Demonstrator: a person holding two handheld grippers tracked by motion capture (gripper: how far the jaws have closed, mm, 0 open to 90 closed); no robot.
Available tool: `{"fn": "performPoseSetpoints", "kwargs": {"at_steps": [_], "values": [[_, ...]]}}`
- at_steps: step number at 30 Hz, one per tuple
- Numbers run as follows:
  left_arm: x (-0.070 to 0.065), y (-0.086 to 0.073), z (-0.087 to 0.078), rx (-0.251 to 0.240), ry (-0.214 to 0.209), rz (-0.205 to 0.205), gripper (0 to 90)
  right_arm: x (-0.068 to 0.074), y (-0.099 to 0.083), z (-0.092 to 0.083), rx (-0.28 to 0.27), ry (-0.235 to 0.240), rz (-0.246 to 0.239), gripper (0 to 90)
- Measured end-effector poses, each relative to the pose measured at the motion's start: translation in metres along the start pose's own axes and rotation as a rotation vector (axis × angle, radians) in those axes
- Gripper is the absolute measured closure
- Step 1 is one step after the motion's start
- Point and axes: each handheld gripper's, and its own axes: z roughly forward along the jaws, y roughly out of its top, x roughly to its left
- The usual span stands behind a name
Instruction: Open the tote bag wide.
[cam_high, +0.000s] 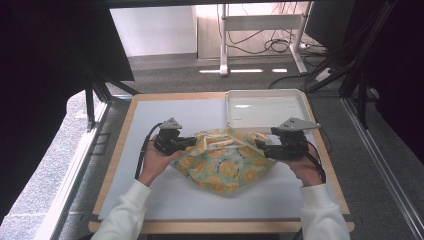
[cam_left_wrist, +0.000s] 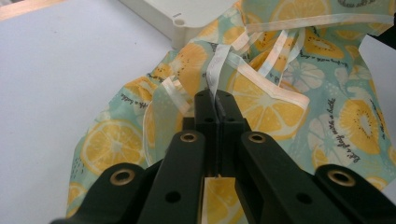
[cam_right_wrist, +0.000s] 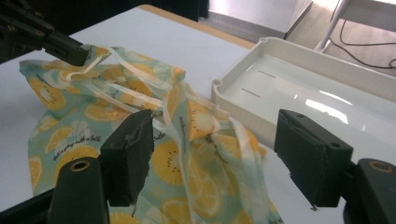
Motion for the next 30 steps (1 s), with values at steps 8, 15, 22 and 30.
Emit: {"fn": "performPoseSetpoints", "kwargs": {"at_steps": [8,15,22,30], "values": [[-0.002,0.0,0.002,0.003,-0.007,0.003,90.0,0.011,0.007,0.025,0.042,0.035,-0.043,37.0],[-0.002,0.0,0.001,0.0,-0.009,-0.001,90.0,0.01,0.007,0.04,0.081,0.014,-0.045,47.4],[-0.003,0.0,0.001,0.0,-0.013,-0.001,90.0,0.01,0.002,0.049,0.127,0.036,-0.066,64.9],[-0.001,0.0,-0.002,-0.012,-0.014,-0.009,90.0,0.01,0.0,0.049,0.115,0.065,-0.065,85.2]]}}
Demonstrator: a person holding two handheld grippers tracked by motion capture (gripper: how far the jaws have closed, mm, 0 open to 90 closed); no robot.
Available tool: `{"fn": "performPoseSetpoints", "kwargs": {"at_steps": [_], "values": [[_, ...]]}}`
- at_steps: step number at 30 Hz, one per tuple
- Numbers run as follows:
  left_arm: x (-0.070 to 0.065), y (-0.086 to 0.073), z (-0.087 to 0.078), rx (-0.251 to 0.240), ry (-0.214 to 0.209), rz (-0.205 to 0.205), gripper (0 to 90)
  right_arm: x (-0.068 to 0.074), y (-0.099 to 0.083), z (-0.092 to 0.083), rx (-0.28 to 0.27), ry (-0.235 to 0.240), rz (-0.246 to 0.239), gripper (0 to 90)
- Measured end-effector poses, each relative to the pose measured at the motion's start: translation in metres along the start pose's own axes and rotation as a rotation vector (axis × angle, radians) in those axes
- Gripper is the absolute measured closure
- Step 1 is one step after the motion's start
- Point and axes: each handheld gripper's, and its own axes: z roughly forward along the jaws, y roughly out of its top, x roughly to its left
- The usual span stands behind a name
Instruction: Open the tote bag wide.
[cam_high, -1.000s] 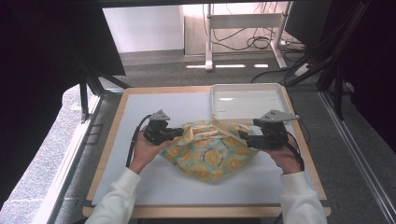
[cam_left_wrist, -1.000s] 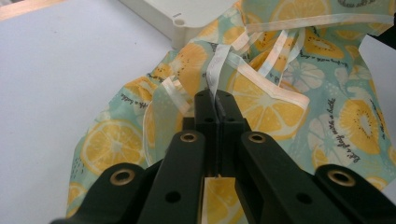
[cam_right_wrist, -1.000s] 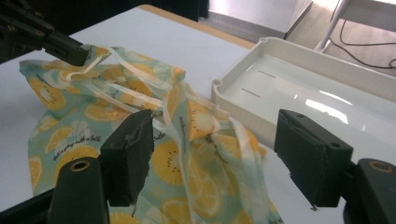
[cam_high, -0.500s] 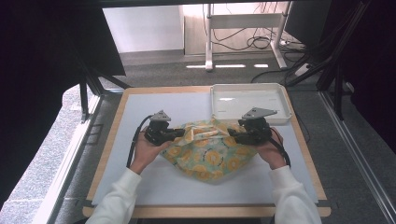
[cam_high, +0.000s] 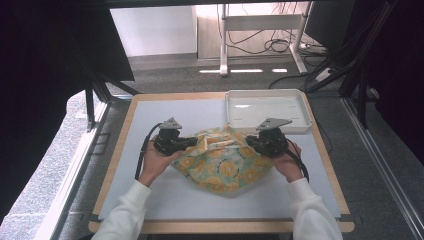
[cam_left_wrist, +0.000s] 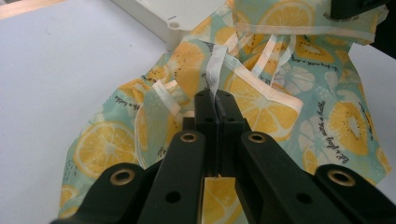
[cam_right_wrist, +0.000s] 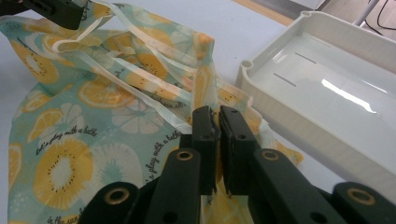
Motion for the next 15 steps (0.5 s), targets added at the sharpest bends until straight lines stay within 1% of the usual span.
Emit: {"fn": "performPoseSetpoints", "kwargs": {"at_steps": [5,6,7,10,15], "values": [[0.001,0.0,-0.002,-0.006,0.001,0.0,90.0,-0.002,0.0,-0.003,-0.02,0.005,0.004,87.0],[0.001,0.0,-0.003,-0.012,0.001,-0.005,90.0,-0.002,0.0,-0.006,-0.034,0.003,0.006,87.2],[0.001,0.0,-0.003,-0.012,0.001,-0.005,90.0,-0.002,0.0,-0.006,-0.034,0.003,0.006,87.2],[0.001,0.001,-0.006,-0.012,0.005,-0.006,90.0,-0.005,0.001,-0.014,-0.061,-0.007,0.011,87.8],[0.001,0.002,-0.009,-0.027,0.005,-0.01,90.0,-0.007,0.0,-0.02,-0.077,-0.01,0.016,88.1]]}}
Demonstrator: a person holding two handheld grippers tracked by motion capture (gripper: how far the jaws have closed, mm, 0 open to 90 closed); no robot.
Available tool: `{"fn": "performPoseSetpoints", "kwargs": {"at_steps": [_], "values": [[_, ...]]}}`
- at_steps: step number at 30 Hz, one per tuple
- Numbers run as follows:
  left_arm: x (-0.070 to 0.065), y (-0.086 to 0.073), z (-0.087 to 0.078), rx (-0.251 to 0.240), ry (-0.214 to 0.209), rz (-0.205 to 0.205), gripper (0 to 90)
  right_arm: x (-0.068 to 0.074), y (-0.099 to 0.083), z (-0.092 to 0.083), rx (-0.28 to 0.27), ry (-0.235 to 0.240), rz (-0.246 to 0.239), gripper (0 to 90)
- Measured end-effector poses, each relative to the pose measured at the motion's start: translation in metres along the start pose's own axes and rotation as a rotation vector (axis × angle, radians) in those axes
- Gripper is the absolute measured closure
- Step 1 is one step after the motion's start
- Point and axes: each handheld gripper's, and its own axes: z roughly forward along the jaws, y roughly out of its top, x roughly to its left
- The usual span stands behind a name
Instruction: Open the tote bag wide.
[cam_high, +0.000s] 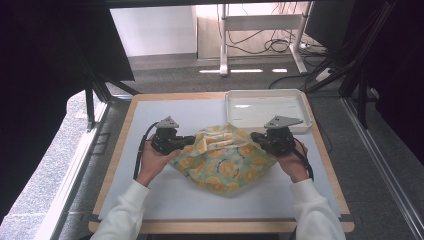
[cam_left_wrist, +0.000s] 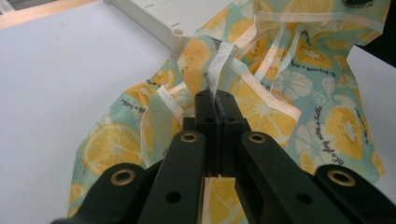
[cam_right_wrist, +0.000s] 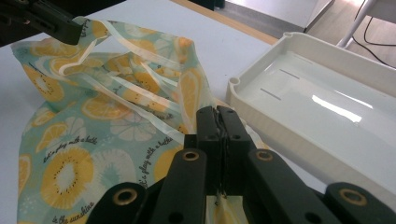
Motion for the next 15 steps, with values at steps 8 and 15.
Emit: {"fn": "performPoseSetpoints", "kwargs": {"at_steps": [8,15], "values": [[-0.003,0.003,-0.008,-0.01,0.002,0.004,90.0,-0.003,-0.002,-0.007,-0.02,-0.003,0.004,88.2],[-0.005,0.003,-0.013,-0.015,-0.01,-0.006,90.0,-0.004,-0.004,-0.011,-0.028,0.001,0.009,88.3]]}}
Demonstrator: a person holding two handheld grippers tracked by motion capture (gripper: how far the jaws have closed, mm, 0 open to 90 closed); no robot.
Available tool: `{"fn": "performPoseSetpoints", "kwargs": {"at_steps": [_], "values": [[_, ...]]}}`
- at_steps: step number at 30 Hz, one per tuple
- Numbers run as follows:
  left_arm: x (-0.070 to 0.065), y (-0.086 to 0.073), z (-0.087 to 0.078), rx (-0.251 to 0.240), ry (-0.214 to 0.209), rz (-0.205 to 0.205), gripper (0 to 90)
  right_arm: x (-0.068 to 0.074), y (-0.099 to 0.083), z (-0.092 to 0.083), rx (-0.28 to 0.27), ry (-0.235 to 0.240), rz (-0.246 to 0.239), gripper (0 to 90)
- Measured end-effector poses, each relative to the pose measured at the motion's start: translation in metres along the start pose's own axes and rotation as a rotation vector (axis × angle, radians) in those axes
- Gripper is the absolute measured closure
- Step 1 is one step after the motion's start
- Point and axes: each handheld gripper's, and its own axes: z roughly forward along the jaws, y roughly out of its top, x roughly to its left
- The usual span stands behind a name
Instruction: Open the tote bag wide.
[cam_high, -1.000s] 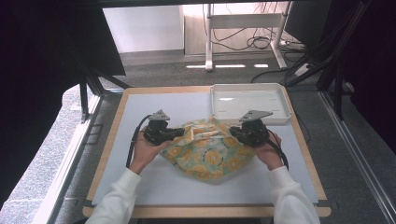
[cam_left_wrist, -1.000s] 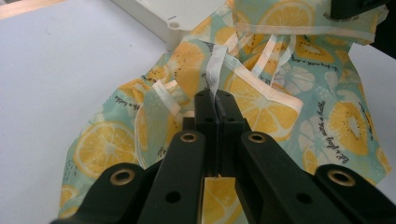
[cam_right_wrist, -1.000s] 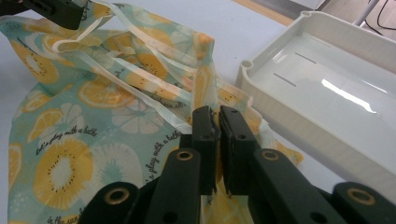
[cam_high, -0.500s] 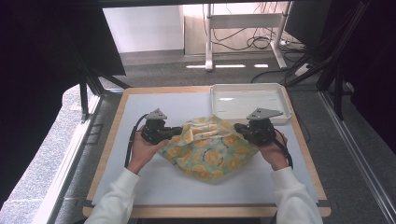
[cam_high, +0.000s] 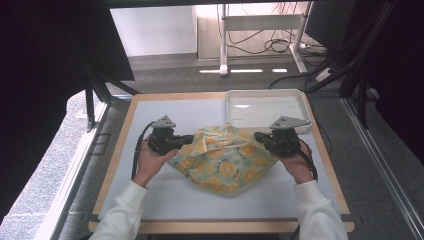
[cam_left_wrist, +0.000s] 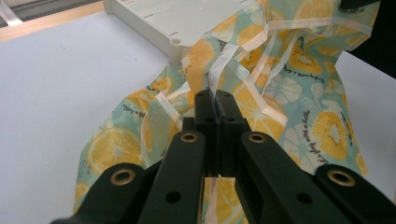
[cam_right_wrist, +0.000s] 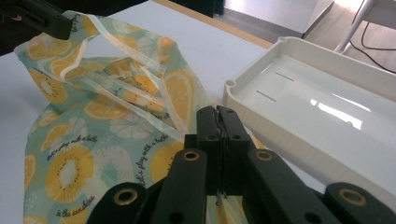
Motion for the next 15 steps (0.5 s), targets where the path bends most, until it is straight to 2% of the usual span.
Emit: {"fn": "performPoseSetpoints", "kwargs": {"at_steps": [15], "values": [[0.003,-0.002,-0.008,-0.012,0.003,-0.012,90.0,-0.005,-0.004,-0.011,-0.024,-0.013,0.016,88.4]]}}
